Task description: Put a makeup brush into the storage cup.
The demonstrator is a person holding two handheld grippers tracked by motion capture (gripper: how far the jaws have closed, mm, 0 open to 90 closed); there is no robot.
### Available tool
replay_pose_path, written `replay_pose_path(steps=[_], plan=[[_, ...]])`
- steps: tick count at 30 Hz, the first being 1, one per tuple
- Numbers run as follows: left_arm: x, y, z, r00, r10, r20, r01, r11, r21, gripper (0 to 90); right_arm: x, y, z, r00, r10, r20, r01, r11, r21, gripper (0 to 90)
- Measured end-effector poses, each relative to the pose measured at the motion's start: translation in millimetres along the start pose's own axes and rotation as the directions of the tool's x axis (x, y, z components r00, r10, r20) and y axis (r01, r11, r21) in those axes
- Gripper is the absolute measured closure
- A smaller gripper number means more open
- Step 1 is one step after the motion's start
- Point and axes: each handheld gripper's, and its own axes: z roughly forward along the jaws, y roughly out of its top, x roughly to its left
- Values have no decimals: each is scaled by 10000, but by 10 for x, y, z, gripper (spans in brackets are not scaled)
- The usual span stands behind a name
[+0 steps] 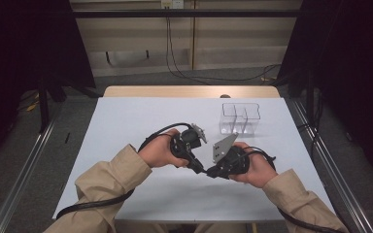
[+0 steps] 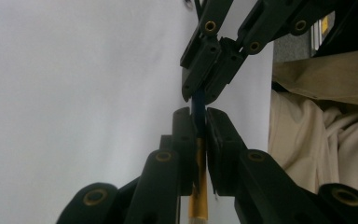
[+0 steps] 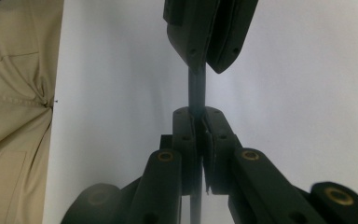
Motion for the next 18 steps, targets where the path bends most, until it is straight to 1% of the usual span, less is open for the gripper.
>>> replay_pose_path(steps=[1,3,4,5,7,8,10,11,12,15,16,18], plan=[[8,-2,-9,10000,-3,-32,3,10000,-32,815,-7,-3,-4,10000,21,0,-21,10000,-13,846],[13,-9,-23,10000,-30,-4,30,9997,-235,775,-18,-18,-6,9999,25,103,-26,10000,70,847],[2,-15,-24,9999,-157,-42,155,9987,-480,751,-18,-24,-10,9999,62,83,-63,9999,97,846],[15,-18,-39,10000,18,-73,-21,9989,-464,717,-20,-36,-16,9999,116,98,-117,9999,73,846],[25,-28,-54,9999,-18,-132,9,9977,-678,666,-24,-48,-26,9998,178,120,-179,9998,68,846],[16,-36,-52,9996,-211,-165,195,9955,-928,634,-25,-52,-30,9996,219,188,-220,9997,51,846],[32,-48,-69,9999,-52,-122,40,9953,-970,600,-31,-61,-34,9994,267,231,-267,9996,24,846],[30,-55,-65,9999,-108,-84,98,9933,-1152,560,-31,-65,-36,9991,315,274,-315,9995,8,846],[33,-60,-68,9999,-89,-111,75,9927,-1201,530,-34,-68,-36,9992,299,251,-298,9996,-9,846],[38,-81,-67,9998,-181,-69,169,9892,-1456,484,-39,-76,-37,9986,449,269,-448,9990,-46,846],[45,-88,-68,9998,-207,-63,195,9880,-1529,445,-36,-78,-39,9982,525,290,-524,9986,-46,846],[59,-104,-69,9997,-204,-102,183,9837,-1789,358,-35,-79,-40,9982,516,304,-513,9986,-99,846]])
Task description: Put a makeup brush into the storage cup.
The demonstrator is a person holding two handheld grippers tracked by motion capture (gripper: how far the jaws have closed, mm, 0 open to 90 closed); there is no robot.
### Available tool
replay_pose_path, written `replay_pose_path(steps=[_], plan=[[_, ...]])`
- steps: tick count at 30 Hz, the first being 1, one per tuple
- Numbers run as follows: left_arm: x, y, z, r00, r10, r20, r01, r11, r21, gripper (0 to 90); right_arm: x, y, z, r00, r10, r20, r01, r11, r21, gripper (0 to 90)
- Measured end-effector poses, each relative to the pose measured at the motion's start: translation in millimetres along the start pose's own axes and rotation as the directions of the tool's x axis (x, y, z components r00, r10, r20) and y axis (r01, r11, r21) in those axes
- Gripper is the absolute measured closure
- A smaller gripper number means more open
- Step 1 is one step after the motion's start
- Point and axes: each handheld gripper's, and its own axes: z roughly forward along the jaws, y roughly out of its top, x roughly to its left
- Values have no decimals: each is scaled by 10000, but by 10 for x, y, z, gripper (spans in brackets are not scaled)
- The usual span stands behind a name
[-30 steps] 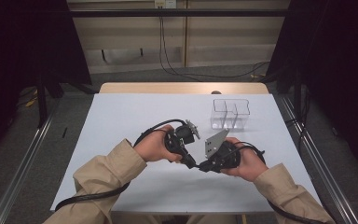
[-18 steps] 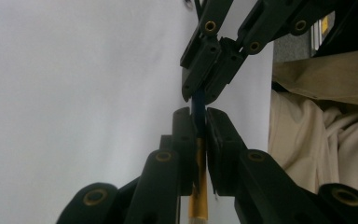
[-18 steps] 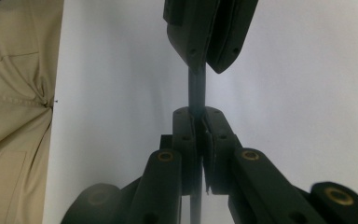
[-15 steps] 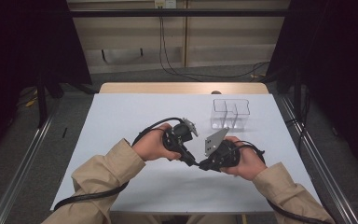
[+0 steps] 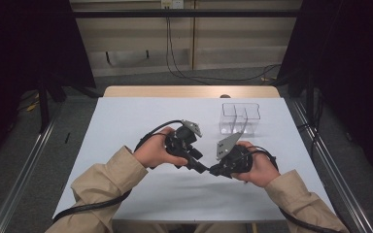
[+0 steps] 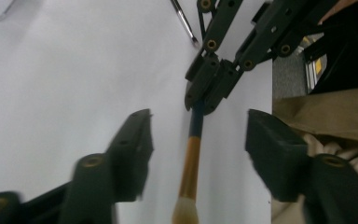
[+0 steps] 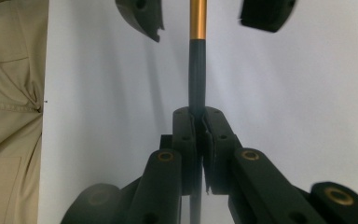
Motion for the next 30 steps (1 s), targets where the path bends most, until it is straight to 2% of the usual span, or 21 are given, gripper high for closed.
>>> replay_pose_path(steps=[2,4,5,7,10,19,23,30], plan=[[2,-17,-7,10000,-31,7,31,9999,-108,320,-5,-6,-5,10000,11,17,-11,10000,-42,846],[12,-33,-14,9998,150,97,-147,9995,-274,271,-6,-18,-12,9999,130,47,-130,9999,-71,846],[12,-42,-12,9999,79,63,-76,9991,-428,243,-12,-26,-14,9998,165,56,-165,9998,-108,846],[20,-56,-19,9997,203,-109,-209,9983,-550,192,-18,-39,-19,9996,271,99,-270,9996,-115,846],[30,-76,-40,9997,163,-157,-176,9963,-840,155,-19,-50,-25,9994,337,127,-335,9993,-152,846],[56,-147,-112,9992,40,-409,-99,9895,-1444,129,-32,-78,-43,9982,554,216,-546,9978,-380,846],[63,-172,-150,9989,2,-475,-90,9827,-1848,125,-40,-90,-51,9971,730,212,-719,9962,-485,846],[80,-213,-198,9984,-124,-553,-4,9741,-2261,122,-68,-112,-69,9934,1137,177,-1111,9876,-1108,845]])
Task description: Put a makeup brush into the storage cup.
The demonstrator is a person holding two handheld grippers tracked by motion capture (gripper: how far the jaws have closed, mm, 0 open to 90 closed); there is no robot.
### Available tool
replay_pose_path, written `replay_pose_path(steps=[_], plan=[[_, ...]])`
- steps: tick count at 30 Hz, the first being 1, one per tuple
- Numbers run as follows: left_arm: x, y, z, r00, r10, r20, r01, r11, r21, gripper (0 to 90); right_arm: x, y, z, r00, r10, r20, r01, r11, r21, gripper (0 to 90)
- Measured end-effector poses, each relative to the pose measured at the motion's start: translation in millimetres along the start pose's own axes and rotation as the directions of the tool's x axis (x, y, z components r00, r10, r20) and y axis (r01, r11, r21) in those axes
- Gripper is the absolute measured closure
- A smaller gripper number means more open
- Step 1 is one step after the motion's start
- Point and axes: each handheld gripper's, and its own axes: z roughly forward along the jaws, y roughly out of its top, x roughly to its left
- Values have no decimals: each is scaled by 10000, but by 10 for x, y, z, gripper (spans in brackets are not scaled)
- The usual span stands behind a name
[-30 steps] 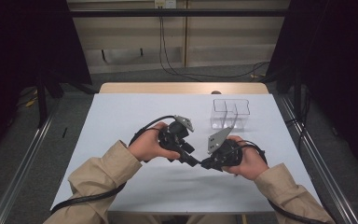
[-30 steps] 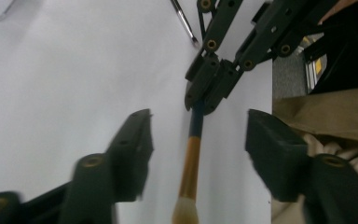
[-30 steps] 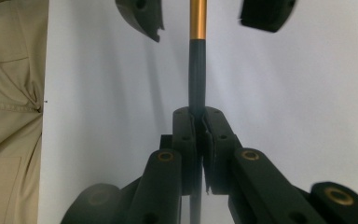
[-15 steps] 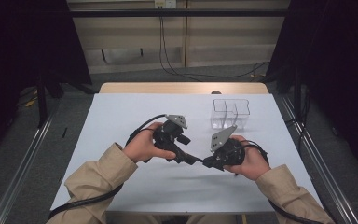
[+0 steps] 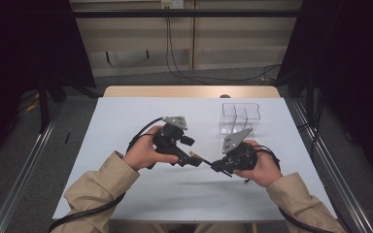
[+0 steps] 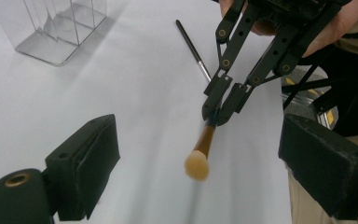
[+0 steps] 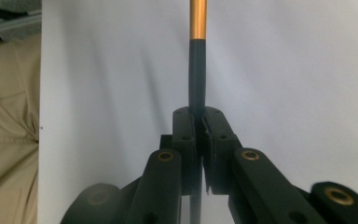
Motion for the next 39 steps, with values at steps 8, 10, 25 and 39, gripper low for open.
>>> replay_pose_path(steps=[8,10,25,39], plan=[[14,-40,-29,9999,-168,-32,167,9990,-414,122,-30,-35,-11,9978,659,-16,-658,9946,-802,846],[18,-52,-32,9997,-252,-7,251,9982,-545,125,-33,-38,-17,9972,743,1,-740,9923,-996,845],[15,-84,-71,9997,-264,4,262,9925,-1195,137,-31,-44,-36,9860,1653,-231,-1658,9544,-2484,845],[19,-107,-82,9996,-274,-31,264,9835,-1790,158,-22,-15,-29,9795,1982,-357,-1991,9262,-3202,845]])
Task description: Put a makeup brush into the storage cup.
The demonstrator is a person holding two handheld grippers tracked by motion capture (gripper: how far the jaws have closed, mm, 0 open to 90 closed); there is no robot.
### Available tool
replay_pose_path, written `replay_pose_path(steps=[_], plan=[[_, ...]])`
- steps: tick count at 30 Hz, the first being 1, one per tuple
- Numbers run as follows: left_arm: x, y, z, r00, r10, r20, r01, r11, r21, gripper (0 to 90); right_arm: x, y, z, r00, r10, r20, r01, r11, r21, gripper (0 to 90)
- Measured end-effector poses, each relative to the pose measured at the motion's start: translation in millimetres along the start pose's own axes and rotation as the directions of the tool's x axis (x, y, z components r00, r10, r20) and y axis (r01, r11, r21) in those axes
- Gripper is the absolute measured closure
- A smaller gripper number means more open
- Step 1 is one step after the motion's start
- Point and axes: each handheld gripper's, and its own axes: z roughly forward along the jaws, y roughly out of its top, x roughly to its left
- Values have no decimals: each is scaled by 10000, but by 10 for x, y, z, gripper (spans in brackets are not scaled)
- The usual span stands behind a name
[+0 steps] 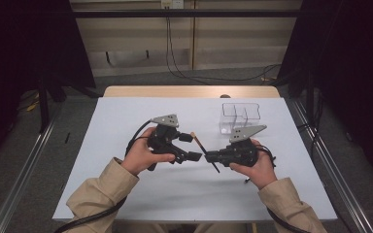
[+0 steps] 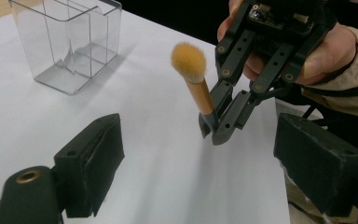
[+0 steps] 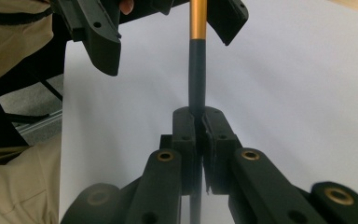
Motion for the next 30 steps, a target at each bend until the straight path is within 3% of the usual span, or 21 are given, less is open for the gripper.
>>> replay_pose_path(steps=[18,30], plan=[[7,-35,-13,9999,-90,-94,85,9986,-521,222,12,26,42,9997,247,-34,-248,9972,-712,845],[-4,-79,39,9999,-114,48,117,9984,-559,277,6,54,-8,9987,496,118,-475,9894,-1370,845]])
